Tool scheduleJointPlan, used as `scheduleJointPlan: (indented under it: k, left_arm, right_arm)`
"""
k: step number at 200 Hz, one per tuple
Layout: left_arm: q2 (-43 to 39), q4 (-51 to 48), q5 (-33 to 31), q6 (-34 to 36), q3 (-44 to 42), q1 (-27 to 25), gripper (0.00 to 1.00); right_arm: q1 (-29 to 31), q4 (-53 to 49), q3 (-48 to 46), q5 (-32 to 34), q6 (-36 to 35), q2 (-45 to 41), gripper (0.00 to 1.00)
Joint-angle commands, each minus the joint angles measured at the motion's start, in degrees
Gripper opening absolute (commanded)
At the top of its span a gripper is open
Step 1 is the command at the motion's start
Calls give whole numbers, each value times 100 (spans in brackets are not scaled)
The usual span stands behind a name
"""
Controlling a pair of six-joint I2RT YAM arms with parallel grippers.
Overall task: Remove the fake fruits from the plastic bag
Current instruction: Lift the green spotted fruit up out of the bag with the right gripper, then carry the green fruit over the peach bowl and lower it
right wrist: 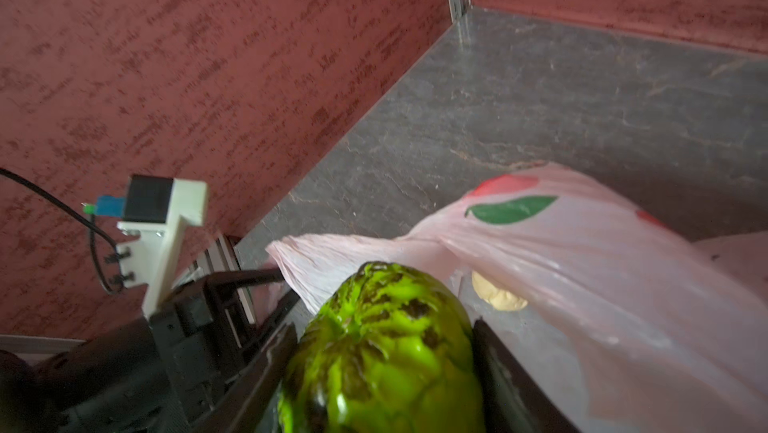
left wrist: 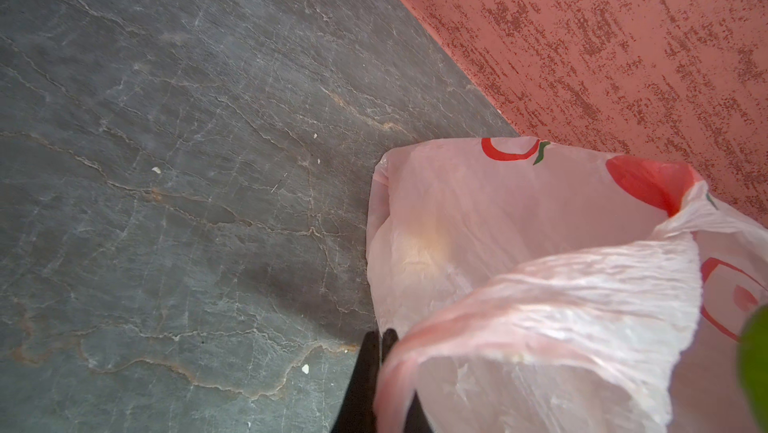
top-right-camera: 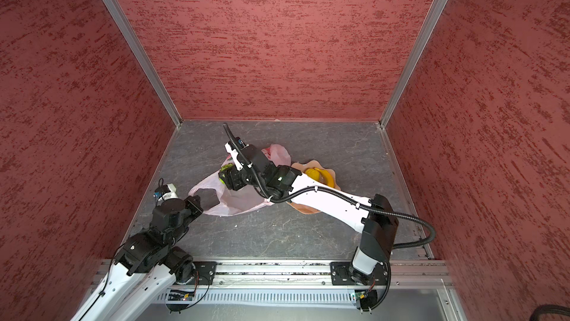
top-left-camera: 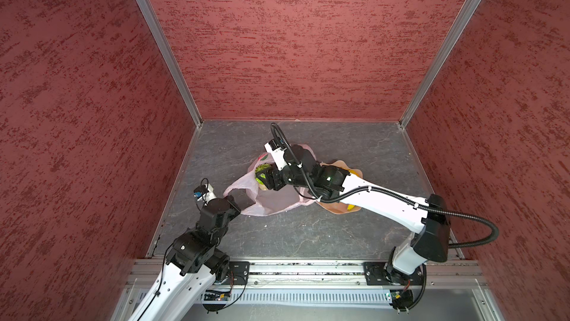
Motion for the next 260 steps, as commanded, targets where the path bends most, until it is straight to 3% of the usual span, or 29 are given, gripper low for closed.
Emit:
scheduleJointPlan:
  k: [1, 45, 89, 139, 205, 260]
  left_arm:
    - [-75, -76, 31, -26, -32, 4, 7]
    - [-116, -30, 27, -35, -91, 6, 8]
    - [4, 22, 60, 29, -52, 0, 8]
    - [51, 14, 65, 16, -49, 8, 8]
    - [78, -189, -33, 5, 26, 9, 8]
    - [34, -387, -83, -2, 80, 9, 8]
  right_arm:
    - [-92, 176, 316, 312, -172, -61, 46]
    - [-517, -172, 222, 1049, -128, -545, 46]
    - [-1354, -413, -779, 1750, 263, -1570, 47]
    - [-2293, -802, -1905, 2070, 610, -2336, 47]
    - [-2628, -704, -2789, 2111, 810, -2228, 47]
    - [-2655, -290, -2758, 1812, 611, -1560, 49]
